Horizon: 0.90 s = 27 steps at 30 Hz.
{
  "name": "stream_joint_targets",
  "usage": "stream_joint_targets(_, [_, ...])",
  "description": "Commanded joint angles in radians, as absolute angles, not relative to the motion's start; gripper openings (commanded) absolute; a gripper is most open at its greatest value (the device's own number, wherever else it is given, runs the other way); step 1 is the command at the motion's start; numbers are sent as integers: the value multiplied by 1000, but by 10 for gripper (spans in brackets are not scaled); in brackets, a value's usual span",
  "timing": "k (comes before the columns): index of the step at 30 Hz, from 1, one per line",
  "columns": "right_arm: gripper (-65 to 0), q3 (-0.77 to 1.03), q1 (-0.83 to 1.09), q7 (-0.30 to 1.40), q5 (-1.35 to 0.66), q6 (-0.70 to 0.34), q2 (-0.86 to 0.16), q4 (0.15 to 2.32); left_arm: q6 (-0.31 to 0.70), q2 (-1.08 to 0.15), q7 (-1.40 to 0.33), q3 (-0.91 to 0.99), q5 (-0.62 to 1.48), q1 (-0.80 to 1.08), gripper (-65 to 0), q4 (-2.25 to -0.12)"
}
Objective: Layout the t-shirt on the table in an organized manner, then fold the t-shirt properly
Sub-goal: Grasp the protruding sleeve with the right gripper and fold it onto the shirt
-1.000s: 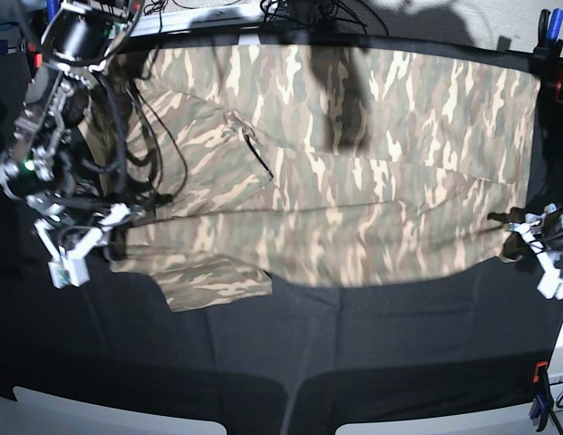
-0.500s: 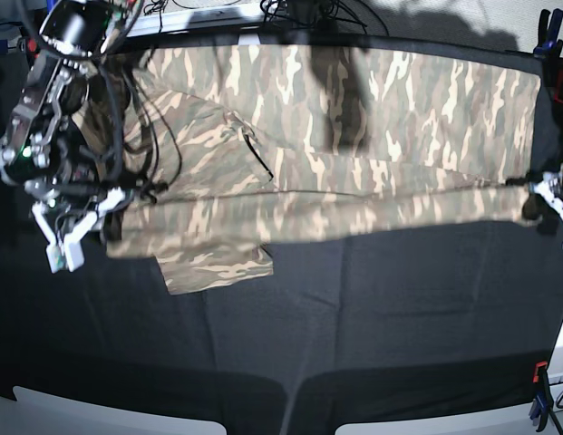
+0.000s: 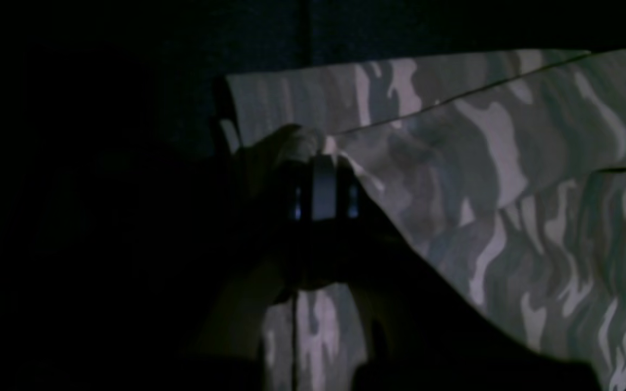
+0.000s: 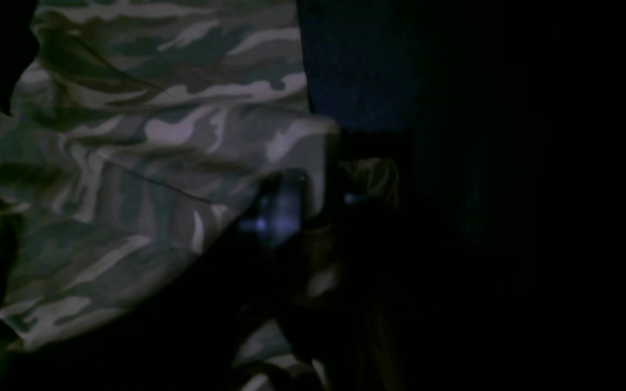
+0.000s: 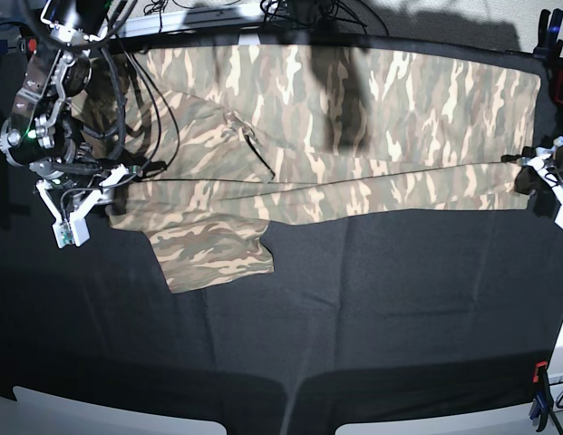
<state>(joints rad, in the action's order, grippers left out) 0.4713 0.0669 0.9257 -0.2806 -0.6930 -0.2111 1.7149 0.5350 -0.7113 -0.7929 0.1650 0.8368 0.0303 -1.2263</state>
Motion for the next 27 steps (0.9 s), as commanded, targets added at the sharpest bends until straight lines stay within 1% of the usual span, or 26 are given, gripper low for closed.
stream_joint_targets(1, [-365,475,52,900,-294,-698,-225,1735,540,-728,-777,177,850,20,-650,-1242])
stream_joint_targets(2, [-329,475,52,894,-297,-698,-225,1735,540,-722,-778,177,850,20,-650,-1242])
stream_joint_targets(3, [-317,475,51,886,-300,-698,-225,1735,540,-717,-777,177,850,19,-650,-1242])
stream_joint_targets(8, [-318,475,36,829,-299,-698,-227,1735,540,-699,-776,177,850,19,-650,-1242])
stream_joint_targets(13, [-319,475,-47,670,-299,-696,-227,1724,540,-691,-768,177,850,19,-650,-1242])
stream_joint_targets(15, [-319,475,-117,659,-298,-654,-225,1687,540,-690,-765,177,851,17,-650,-1242])
stream_joint_targets(18, [-319,475,-241,666,-287,-643,-225,1548,540,-690,-767,177,850,17,-650,-1242])
stream_joint_targets(21, [-319,474,-374,686,-287,-643,-224,1339,540,-690,-766,177,850,17,-650,-1242])
stream_joint_targets(27, [-319,442,-592,657,-150,-643,-227,902,540,-690,-766,177,850,17,-650,-1242])
